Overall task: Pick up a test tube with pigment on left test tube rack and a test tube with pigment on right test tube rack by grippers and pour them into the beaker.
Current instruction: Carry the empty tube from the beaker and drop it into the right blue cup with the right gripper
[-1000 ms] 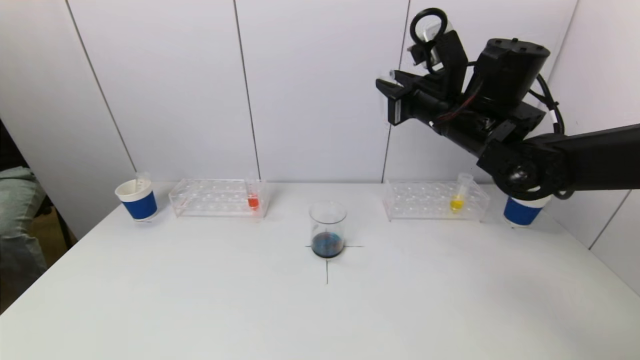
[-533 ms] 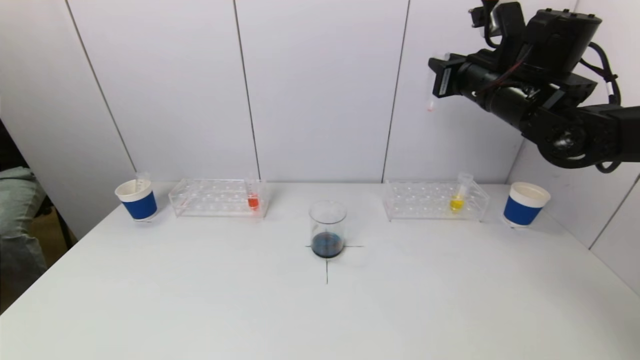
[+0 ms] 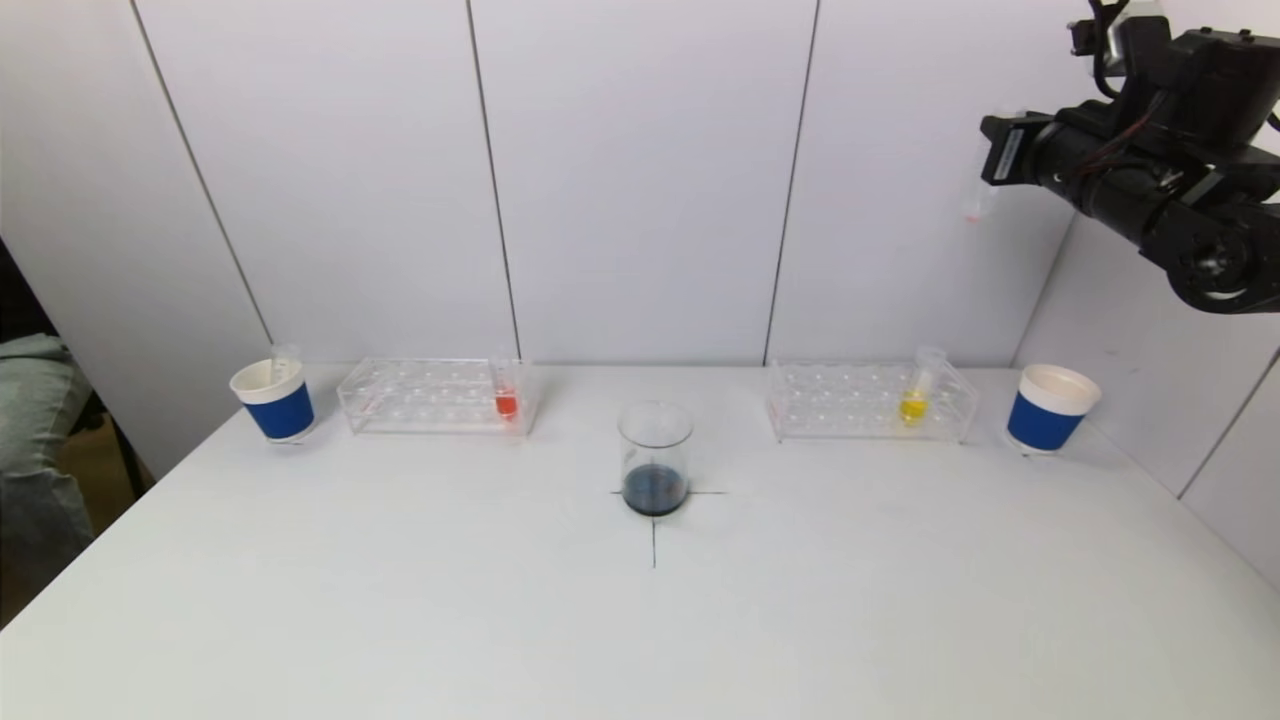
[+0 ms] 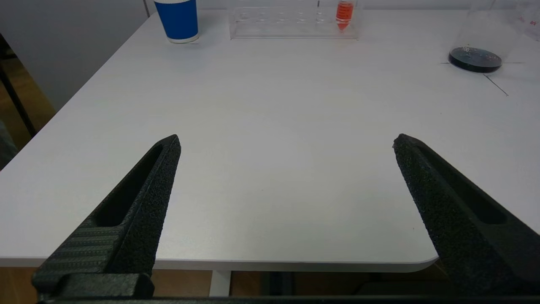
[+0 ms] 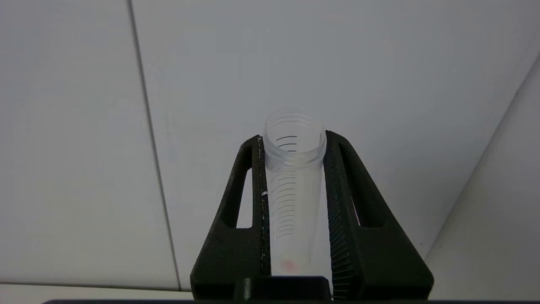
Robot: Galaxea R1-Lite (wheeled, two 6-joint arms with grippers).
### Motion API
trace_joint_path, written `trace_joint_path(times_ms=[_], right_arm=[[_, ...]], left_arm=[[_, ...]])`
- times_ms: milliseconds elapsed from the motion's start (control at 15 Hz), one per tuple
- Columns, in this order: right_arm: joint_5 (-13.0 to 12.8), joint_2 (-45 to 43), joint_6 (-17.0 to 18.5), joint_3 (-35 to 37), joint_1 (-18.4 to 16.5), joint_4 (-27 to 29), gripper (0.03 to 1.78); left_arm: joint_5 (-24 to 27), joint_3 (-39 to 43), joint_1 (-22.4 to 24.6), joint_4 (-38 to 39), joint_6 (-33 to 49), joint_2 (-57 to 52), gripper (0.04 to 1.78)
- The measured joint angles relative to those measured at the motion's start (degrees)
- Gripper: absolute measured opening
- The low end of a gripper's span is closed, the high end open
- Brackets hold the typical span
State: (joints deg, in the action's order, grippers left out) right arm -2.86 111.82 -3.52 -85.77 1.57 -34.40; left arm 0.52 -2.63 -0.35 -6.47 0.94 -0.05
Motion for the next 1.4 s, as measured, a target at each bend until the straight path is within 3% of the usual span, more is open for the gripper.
trace_joint_path(times_ms=[600, 1400], right_arm=[[1.07, 3.63, 1.71, 1.68, -8.98, 0.04, 0.45], [2.35, 7.67, 4.05, 9.14, -15.07, -2.41, 0.45]], left_arm=[[0.0, 0.0, 0.0, 0.0, 0.0, 0.0, 1.76], [0.0, 0.0, 0.0, 0.0, -0.01, 0.0, 1.76]])
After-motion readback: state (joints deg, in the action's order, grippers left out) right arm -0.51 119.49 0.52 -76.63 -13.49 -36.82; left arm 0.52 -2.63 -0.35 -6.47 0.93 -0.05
